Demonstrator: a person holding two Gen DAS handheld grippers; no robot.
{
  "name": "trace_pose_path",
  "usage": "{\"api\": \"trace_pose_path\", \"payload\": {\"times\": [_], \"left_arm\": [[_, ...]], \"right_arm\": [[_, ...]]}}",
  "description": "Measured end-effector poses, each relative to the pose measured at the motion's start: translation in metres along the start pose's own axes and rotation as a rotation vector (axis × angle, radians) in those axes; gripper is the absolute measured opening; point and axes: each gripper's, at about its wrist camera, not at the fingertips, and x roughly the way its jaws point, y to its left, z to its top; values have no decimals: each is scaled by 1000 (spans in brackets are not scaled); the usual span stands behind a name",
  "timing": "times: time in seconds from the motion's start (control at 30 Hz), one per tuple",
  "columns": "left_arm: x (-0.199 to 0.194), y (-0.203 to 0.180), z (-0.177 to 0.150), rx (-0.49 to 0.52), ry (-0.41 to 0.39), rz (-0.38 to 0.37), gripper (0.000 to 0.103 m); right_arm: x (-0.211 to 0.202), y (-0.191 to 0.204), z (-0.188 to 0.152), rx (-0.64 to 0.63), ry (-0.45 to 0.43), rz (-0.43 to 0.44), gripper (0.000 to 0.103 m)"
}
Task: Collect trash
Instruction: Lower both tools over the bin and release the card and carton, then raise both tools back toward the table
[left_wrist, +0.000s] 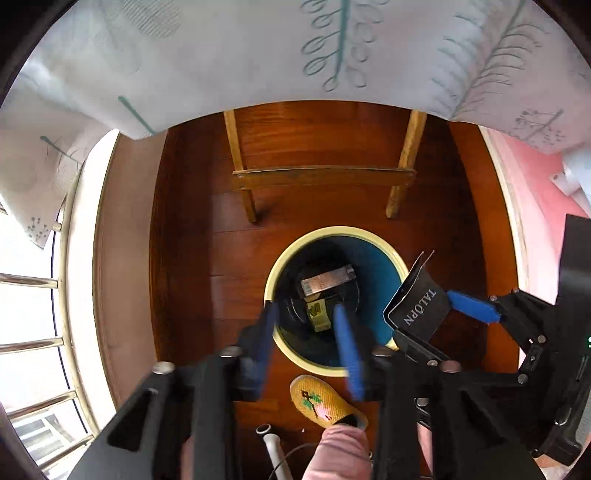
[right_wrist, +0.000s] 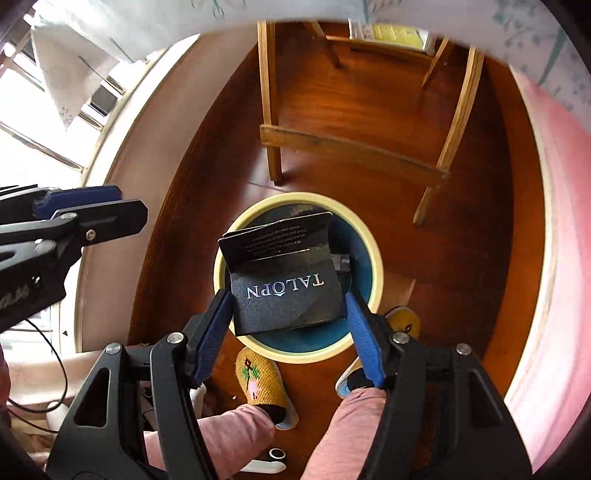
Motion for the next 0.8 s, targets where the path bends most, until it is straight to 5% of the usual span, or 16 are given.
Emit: {"api": "trace_pose_path", "payload": {"times": [0.2,0.37,0.8], "left_arm": [[17,12,6,-44,14,27,71],[11,23,11,-53,-13,36,79],[-80,9,40,-4,-110,85,80]], "right_arm": [[22,-4,6,36,-1,1,75],[18,-4,11,27,-16,-8,78],[-67,-7,33,50,-134,14,78]]}}
